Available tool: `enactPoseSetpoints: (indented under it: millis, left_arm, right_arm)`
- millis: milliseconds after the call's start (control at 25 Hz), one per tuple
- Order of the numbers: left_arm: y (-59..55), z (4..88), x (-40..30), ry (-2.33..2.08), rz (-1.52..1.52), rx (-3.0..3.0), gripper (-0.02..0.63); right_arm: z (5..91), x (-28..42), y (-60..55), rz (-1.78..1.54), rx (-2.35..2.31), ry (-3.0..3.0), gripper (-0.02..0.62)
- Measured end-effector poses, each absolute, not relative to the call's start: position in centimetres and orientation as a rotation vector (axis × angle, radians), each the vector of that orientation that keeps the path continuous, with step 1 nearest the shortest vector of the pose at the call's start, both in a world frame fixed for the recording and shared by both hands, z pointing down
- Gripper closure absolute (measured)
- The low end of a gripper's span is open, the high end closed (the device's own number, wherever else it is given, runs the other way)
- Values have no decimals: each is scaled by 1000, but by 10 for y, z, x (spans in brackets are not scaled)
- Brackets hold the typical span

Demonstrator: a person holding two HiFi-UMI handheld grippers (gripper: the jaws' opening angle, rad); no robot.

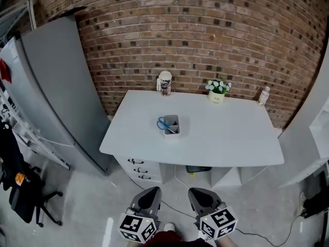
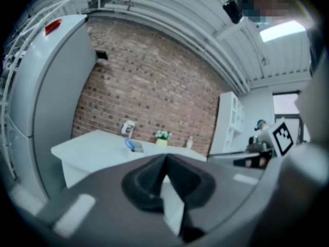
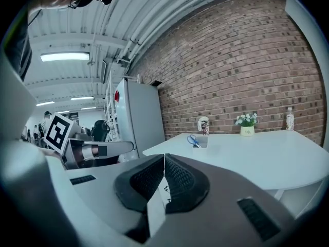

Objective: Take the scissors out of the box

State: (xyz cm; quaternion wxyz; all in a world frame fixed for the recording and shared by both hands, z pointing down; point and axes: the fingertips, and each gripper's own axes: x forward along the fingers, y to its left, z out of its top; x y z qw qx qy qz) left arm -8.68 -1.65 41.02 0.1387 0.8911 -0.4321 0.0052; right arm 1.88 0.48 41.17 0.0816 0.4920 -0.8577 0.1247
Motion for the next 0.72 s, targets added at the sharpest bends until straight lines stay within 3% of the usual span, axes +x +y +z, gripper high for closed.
enactPoseSetpoints:
  millis: [720]
  left_arm:
    - [-50, 423, -117, -1254, 37, 2543, 601]
  right_arm:
    - [415, 0, -21, 381, 1468, -2527, 586]
